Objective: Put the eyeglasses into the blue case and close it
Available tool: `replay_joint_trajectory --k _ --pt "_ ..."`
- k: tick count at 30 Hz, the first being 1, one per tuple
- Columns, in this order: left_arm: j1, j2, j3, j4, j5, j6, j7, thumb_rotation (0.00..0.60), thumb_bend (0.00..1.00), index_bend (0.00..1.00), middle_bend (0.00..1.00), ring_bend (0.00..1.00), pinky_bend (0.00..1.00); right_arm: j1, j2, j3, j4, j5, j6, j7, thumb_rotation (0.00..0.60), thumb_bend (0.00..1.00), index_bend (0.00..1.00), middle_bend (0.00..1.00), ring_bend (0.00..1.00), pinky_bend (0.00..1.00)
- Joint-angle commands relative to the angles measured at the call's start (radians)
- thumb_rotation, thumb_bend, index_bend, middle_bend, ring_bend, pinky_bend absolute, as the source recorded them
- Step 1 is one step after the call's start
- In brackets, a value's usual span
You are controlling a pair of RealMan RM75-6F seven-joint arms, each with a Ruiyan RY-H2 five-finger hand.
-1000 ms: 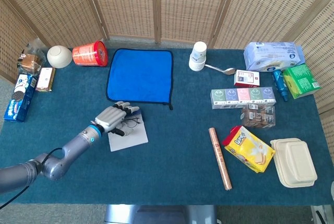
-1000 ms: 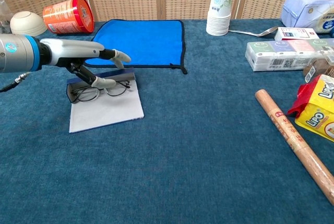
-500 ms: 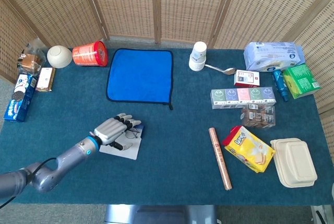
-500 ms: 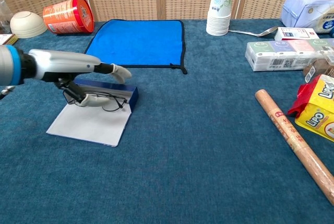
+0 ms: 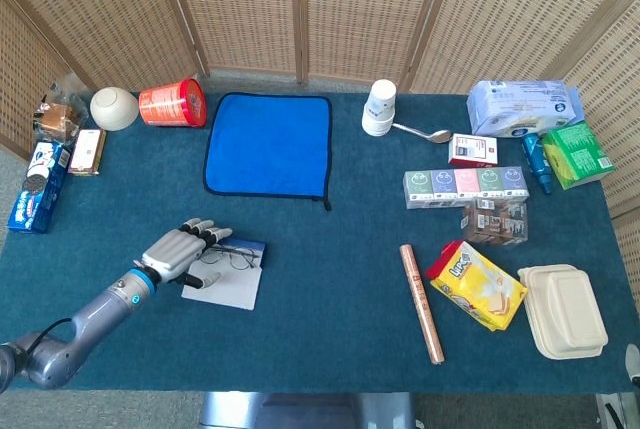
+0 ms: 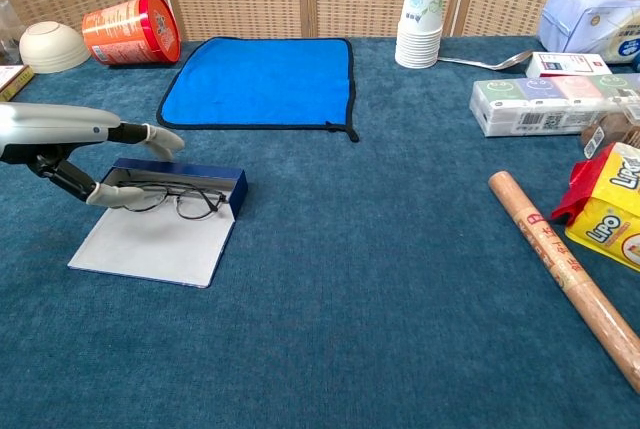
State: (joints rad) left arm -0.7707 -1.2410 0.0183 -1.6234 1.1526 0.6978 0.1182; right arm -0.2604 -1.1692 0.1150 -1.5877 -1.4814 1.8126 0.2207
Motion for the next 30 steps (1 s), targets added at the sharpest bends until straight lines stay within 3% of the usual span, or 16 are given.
replay_joint_trajectory --k 1,13,30 --pt "0.003 0.003 0.003 -0.005 -0.002 -0.005 -0.001 0.295 0.35 0.02 0.13 0.0 0.0 -0.001 -0.001 0.0 0.003 0.001 0.002 0.003 0.6 0.36 0.0 0.02 0.0 0.09" --pt "0.018 0.025 0.016 -0.069 0.048 0.012 0.004 0.294 0.35 0.02 0.13 0.0 0.0 -0.004 -0.002 0.0 0.014 -0.004 0.008 0.02 0.6 0.35 0.0 0.02 0.0 0.09" --pt "0.064 0.088 0.076 -0.205 0.123 0.045 0.025 0.297 0.35 0.02 0.12 0.0 0.0 0.002 -0.011 -0.002 0.034 -0.018 0.008 0.041 0.6 0.35 0.0 0.02 0.0 0.09"
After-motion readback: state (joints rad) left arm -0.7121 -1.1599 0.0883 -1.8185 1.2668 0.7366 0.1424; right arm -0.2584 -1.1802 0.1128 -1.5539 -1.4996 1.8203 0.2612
